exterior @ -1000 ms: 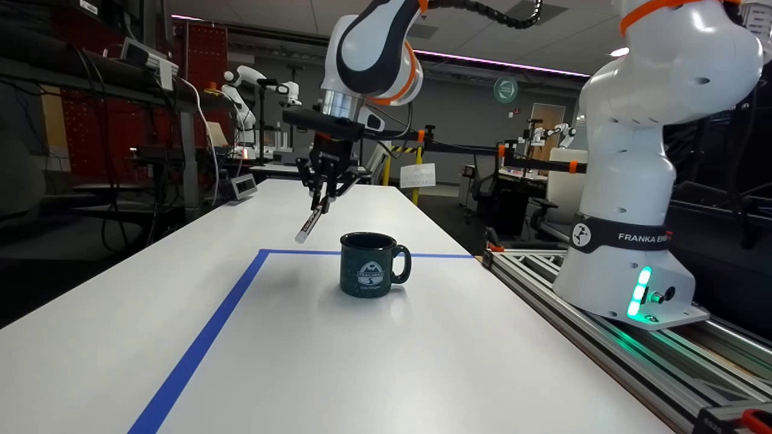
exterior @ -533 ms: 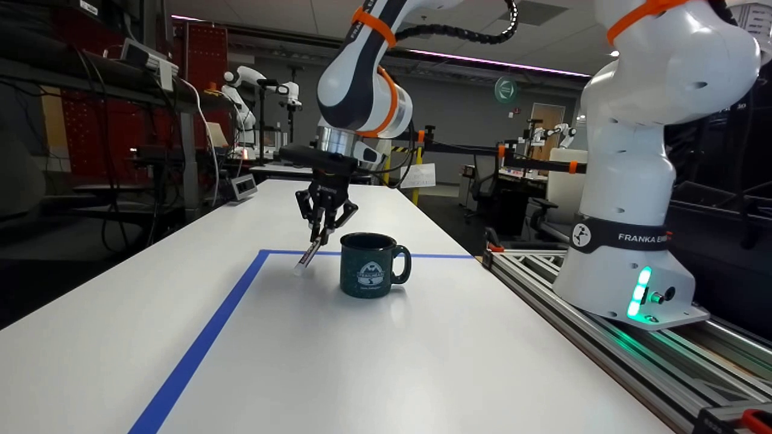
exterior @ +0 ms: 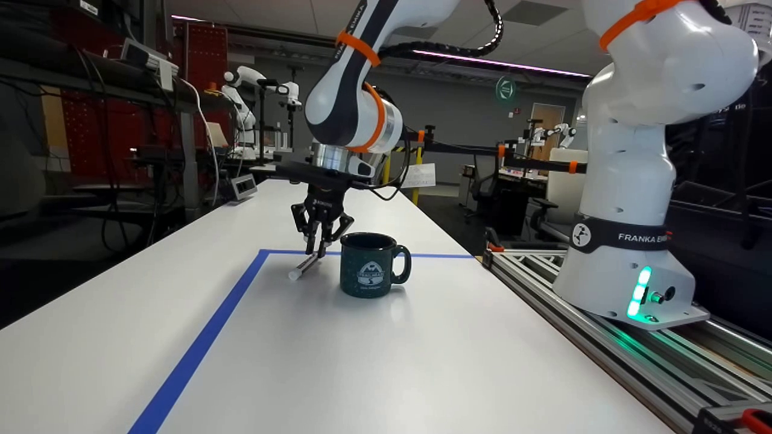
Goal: Take the maker out of the cup
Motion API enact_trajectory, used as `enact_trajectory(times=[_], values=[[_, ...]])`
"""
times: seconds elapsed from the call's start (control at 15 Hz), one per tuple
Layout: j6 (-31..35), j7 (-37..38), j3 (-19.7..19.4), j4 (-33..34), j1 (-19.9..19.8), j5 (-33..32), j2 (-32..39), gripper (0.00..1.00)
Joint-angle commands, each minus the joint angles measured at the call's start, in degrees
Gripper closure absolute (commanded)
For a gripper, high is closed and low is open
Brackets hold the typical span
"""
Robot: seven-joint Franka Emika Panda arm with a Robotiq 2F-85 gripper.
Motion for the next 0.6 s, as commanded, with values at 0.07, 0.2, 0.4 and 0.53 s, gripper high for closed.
enact_trajectory(times=[0.07,0.2,0.4,0.53], values=[[0.15,1.20,-5.60,-0.92,5.87,-1.56,-1.60,0.32],[0.16,2.45,-8.40,-2.46,9.20,-3.58,-4.15,0.17],[-1.63,7.04,-13.98,-4.02,15.11,-10.09,-8.20,0.00],[-3.26,12.83,-19.52,-5.15,20.51,-17.43,-11.08,0.00]])
